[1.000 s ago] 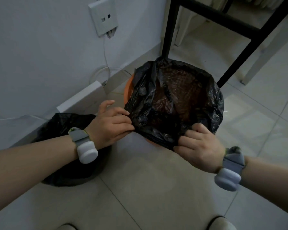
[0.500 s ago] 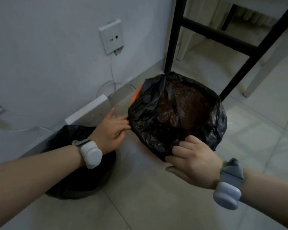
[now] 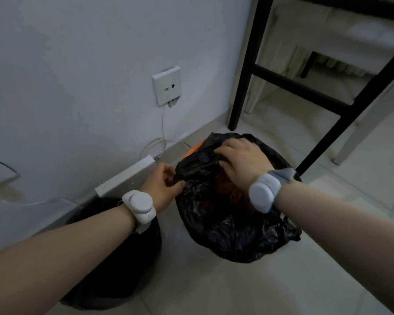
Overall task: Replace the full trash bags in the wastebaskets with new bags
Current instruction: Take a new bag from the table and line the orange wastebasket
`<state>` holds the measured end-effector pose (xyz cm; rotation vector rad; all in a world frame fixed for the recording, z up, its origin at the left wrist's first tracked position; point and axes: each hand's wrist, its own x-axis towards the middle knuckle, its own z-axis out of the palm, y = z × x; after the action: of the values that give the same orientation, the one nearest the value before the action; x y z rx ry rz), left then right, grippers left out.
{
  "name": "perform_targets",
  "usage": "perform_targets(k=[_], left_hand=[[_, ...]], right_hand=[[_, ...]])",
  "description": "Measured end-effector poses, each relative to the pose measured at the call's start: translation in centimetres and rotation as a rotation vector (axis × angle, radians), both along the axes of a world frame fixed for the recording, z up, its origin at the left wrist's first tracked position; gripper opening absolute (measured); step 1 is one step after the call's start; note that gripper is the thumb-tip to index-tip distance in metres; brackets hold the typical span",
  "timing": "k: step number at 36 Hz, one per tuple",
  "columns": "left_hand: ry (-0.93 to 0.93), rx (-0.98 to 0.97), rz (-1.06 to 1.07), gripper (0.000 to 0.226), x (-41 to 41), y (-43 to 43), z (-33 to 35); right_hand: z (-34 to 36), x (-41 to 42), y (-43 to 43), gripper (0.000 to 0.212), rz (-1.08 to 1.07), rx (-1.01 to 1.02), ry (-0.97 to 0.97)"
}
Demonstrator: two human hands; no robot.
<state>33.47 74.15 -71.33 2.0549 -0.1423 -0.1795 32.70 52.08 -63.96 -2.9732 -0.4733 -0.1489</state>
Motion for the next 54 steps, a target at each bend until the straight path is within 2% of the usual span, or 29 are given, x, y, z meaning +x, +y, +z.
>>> perform_targets(k=[4,8,11,13,18,23,27,31,35,39,42,44,46,48,49,52,54], left_hand=[[0.052,0.019,-0.056,0.028,0.7,0.3,0.3],[0.105,0.085,-0.115,0.036,1.6,0.5,1.0],[0.132,0.137,-0.155,0.033,2.1,0.8,1.3],[0.145,0.153,-0.174,0.034,2.5,0.9,1.3],[0.146,0.165,-0.216,0.035,2.9,0.8,1.6],[0.047,0.192,-0.224,0.037,2.3,-0.1,1.8],[0.004,0.232,-0.248,0.043,2.3,-0.4,1.5],[-0.019,0.273,-0.303,0.038,2.6,-0.9,2.0],[-0.060,0.337,-0.331,0.037,3.4,-1.4,2.7],[-0.079,0.352,-0.373,0.035,3.9,-2.1,2.7],[-0.108,0.340,-0.376,0.033,3.9,-3.0,2.4],[-0.130,0.362,-0.362,0.033,3.9,-3.1,2.4],[-0.141,0.376,-0.353,0.033,4.1,-3.4,2.5],[-0.151,0.386,-0.355,0.033,4.3,-3.8,2.6],[-0.159,0.397,-0.358,0.033,4.4,-4.0,2.7],[-0.173,0.413,-0.360,0.032,4.8,-4.4,2.6],[-0.178,0.405,-0.358,0.031,5.1,-4.6,2.6]], right_hand=[[-0.7,3.9,0.7,0.035,-0.082,-0.018,0.055],[-1.1,4.9,0.6,0.042,-0.047,-0.067,0.177],[-1.6,5.0,0.6,0.030,-0.030,-0.068,0.158],[-1.9,5.1,0.3,0.020,-0.030,-0.034,0.137],[-1.8,5.1,-0.8,0.011,-0.129,0.129,0.168],[-1.5,5.8,-1.7,0.010,-0.248,0.198,0.220],[-1.8,6.3,-2.8,0.007,-0.346,0.286,0.346],[-2.3,6.2,-4.9,0.004,-0.419,0.407,0.539],[-4.0,5.5,-7.1,0.016,-0.494,0.480,0.607],[-5.7,4.8,-8.1,0.014,-0.531,0.454,0.686],[-6.2,4.0,-8.9,0.014,-0.499,0.319,0.825],[-6.6,3.7,-9.2,0.013,-0.492,0.372,0.741],[-6.4,2.9,-9.4,0.016,-0.542,0.625,0.568],[-5.8,2.2,-9.7,0.027,-0.570,0.874,0.526],[-5.4,1.8,-9.9,0.028,-0.552,0.924,0.522],[-4.0,0.5,-10.2,0.014,-0.430,0.743,0.451],[-4.1,0.2,-10.3,0.013,-0.438,0.712,0.390]])
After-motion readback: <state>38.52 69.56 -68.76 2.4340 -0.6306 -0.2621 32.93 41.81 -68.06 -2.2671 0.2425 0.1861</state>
